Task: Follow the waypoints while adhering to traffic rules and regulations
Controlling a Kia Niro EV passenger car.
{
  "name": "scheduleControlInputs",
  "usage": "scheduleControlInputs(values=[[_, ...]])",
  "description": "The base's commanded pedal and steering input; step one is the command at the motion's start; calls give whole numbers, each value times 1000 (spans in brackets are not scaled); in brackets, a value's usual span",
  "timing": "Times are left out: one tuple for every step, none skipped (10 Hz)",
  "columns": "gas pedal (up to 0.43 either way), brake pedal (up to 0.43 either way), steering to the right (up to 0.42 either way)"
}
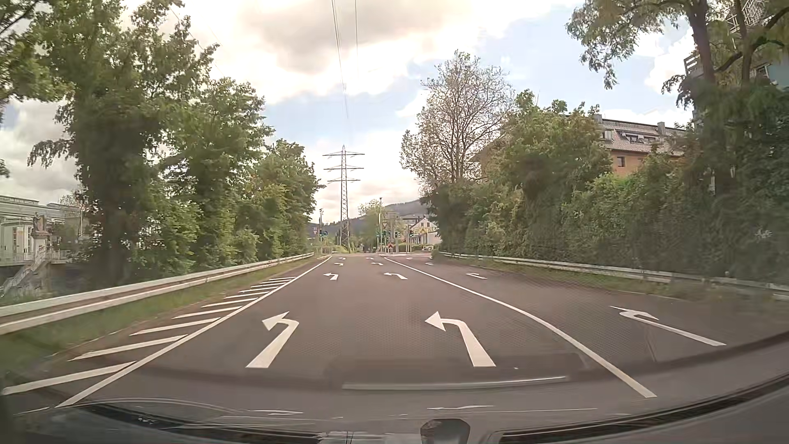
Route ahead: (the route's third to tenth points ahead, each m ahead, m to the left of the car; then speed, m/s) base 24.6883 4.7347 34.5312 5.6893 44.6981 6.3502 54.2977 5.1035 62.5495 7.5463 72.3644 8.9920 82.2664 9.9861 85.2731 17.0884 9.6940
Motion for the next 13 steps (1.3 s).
scheduleControlInputs(values=[[67, 0, -5], [67, 0, -8], [67, 0, -11], [67, 0, -16], [67, 0, -20], [67, 0, -20], [67, 0, -21], [67, 0, -21], [67, 0, -22], [67, 0, -22], [67, 0, -22], [67, 0, -21], [67, 0, -21]])
